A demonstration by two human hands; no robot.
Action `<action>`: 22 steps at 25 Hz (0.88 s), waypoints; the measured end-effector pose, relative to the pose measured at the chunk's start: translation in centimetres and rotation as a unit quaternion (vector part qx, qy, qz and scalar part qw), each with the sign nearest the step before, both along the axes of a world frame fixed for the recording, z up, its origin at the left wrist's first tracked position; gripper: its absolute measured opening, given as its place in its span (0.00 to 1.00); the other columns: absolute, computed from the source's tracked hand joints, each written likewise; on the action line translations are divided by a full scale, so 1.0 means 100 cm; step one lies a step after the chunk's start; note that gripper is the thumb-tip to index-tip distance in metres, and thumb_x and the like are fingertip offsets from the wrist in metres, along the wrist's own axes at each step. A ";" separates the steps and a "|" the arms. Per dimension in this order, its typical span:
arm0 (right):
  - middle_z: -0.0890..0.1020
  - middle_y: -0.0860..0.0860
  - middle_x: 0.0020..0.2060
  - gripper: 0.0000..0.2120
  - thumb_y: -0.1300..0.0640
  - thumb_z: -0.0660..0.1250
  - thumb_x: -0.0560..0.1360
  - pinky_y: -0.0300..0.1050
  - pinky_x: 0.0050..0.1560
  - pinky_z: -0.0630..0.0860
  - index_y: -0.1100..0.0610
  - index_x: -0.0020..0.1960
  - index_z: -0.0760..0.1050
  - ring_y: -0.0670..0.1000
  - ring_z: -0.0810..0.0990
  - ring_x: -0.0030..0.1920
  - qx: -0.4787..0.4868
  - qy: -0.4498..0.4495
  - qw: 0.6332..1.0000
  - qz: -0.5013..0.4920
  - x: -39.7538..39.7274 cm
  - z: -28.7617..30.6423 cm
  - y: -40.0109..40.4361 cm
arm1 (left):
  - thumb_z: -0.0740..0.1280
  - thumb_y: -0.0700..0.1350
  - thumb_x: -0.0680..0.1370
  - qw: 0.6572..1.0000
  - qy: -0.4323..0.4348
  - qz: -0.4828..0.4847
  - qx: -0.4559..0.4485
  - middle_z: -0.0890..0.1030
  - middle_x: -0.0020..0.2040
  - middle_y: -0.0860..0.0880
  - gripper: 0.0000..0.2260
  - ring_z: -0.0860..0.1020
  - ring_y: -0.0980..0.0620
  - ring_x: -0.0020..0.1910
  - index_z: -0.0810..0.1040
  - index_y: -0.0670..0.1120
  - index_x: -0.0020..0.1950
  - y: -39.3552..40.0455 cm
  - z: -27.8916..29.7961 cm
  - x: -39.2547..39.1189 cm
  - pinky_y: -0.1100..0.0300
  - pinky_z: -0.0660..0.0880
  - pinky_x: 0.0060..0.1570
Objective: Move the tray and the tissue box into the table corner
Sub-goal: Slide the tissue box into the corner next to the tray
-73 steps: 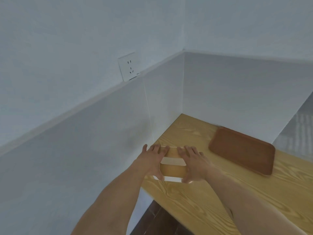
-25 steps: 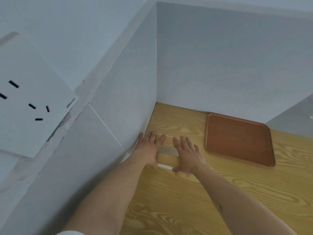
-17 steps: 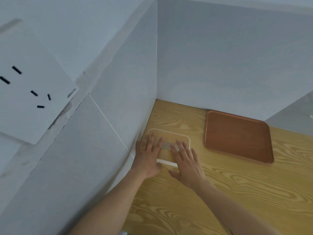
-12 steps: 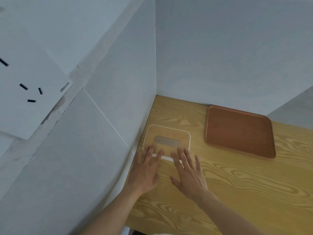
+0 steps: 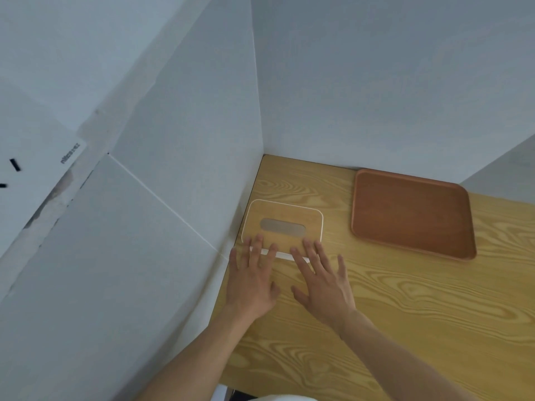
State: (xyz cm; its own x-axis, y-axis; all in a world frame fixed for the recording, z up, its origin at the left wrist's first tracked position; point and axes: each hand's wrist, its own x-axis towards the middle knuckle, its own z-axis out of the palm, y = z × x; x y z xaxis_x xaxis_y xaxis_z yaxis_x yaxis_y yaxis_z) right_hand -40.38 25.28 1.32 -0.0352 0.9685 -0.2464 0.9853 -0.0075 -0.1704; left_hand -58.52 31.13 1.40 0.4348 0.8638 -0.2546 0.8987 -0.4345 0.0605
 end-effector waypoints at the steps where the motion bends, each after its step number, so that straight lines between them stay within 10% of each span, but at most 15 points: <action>1: 0.43 0.50 0.81 0.41 0.36 0.60 0.76 0.72 0.73 0.53 0.44 0.80 0.42 0.53 0.41 0.80 -0.004 0.000 1.000 -0.001 0.003 0.001 0.009 | 0.63 0.59 0.75 1.000 0.010 0.001 0.002 0.45 0.81 0.42 0.39 0.43 0.40 0.79 0.46 0.53 0.80 0.007 0.002 0.004 0.37 0.46 0.75; 22: 0.43 0.43 0.81 0.32 0.32 0.51 0.79 0.73 0.72 0.48 0.38 0.79 0.44 0.49 0.42 0.80 -0.072 0.014 0.996 -0.045 0.048 0.022 0.179 | 0.71 0.56 0.72 0.988 0.130 -0.017 -0.076 0.46 0.80 0.41 0.41 0.53 0.37 0.77 0.51 0.52 0.77 0.174 0.056 0.077 0.42 0.69 0.64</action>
